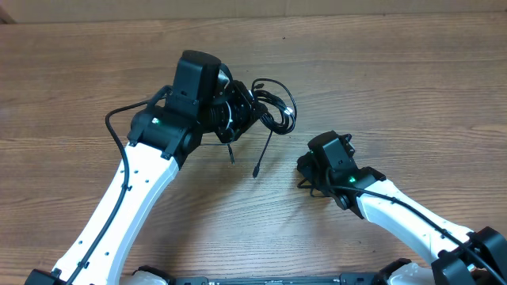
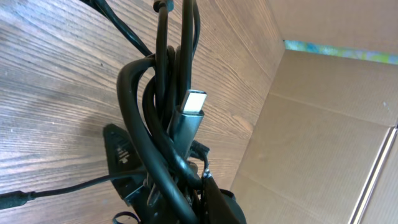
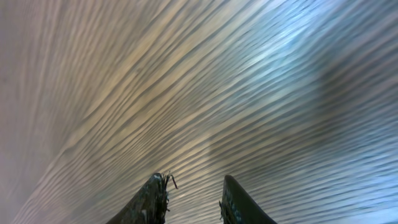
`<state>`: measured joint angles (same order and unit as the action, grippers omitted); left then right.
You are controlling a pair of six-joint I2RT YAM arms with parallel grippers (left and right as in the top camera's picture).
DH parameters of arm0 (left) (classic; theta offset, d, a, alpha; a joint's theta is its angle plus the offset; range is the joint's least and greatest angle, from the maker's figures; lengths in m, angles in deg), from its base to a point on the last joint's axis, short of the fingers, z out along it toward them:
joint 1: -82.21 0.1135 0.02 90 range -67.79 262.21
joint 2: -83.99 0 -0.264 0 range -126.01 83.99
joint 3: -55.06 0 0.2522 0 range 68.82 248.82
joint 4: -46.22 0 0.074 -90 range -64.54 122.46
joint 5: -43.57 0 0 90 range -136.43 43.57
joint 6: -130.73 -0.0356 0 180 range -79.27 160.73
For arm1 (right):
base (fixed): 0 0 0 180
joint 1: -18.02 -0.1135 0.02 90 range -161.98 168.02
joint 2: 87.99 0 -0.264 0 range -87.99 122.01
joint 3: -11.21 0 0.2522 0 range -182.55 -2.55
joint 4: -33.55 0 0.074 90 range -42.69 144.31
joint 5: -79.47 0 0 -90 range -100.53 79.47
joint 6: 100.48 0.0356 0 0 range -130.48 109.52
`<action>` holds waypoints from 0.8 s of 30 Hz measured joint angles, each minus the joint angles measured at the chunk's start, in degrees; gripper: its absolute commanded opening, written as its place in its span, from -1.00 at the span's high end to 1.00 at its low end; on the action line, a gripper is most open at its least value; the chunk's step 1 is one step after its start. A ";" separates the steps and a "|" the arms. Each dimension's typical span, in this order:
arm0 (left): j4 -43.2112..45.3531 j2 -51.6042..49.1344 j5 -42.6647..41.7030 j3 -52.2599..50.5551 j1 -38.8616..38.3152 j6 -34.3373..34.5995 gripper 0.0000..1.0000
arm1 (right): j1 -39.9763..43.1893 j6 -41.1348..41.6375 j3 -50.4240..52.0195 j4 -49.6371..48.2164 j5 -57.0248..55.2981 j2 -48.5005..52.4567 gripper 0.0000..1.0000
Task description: Untangle cables
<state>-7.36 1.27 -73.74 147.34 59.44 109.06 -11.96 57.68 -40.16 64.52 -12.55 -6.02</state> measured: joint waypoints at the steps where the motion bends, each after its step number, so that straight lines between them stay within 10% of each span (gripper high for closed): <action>1: 0.00 0.00 -0.26 0.00 0.33 -0.35 0.91 | 0.48 -0.24 0.00 0.55 -0.57 0.00 0.46; 14: -0.66 1.33 -2.71 0.00 4.07 -5.35 0.92 | 12.15 -13.00 0.00 4.94 -1.75 0.00 0.49; 24: -0.68 1.33 -2.38 0.00 4.15 -12.79 0.92 | 18.91 -23.26 -4.13 0.00 28.52 -1.49 -0.06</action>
<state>-8.03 2.61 -76.12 147.34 63.60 96.28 6.95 34.42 -44.29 64.52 15.97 -7.50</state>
